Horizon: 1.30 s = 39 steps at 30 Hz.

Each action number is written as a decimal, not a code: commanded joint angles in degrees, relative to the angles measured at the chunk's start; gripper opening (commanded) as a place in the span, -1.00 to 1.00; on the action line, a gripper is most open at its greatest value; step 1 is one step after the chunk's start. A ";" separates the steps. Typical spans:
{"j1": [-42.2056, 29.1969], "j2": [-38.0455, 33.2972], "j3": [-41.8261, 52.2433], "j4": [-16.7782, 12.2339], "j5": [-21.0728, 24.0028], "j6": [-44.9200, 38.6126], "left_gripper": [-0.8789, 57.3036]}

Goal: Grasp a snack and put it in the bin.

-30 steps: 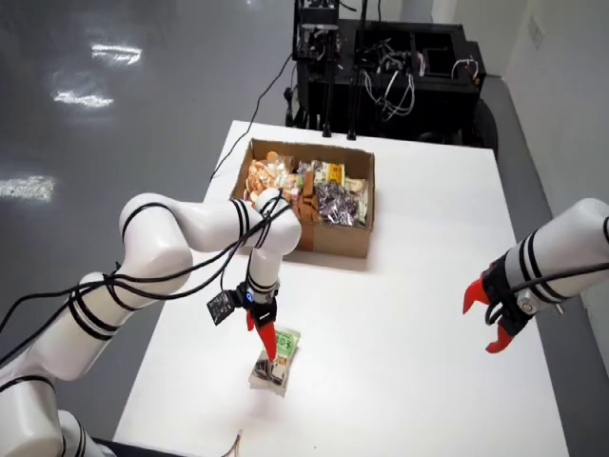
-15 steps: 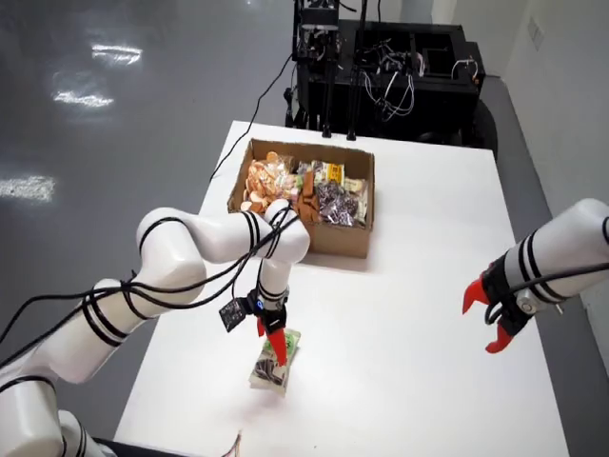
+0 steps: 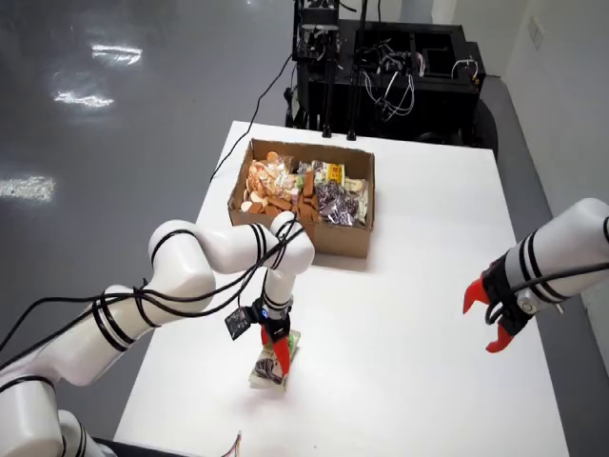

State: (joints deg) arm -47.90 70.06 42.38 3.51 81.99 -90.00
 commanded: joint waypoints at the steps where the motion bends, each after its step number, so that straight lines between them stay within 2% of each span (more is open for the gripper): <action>1: 0.13 1.82 -1.68 0.27 -0.07 0.00 0.91; 7: 0.11 4.04 -4.20 0.58 -0.08 0.00 0.89; 11: 0.14 4.86 -5.42 0.78 -0.08 0.00 0.81; 21: -0.27 7.73 -10.65 2.19 -0.08 0.00 0.20; 29: -0.55 9.02 -13.98 2.84 -0.15 0.00 -0.07; 36: -0.69 9.25 -17.47 4.44 -0.17 0.00 -0.23; 39: -0.94 9.27 -19.15 5.80 -0.17 0.00 -0.39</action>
State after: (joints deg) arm -48.67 79.40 24.36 8.23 81.77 -90.01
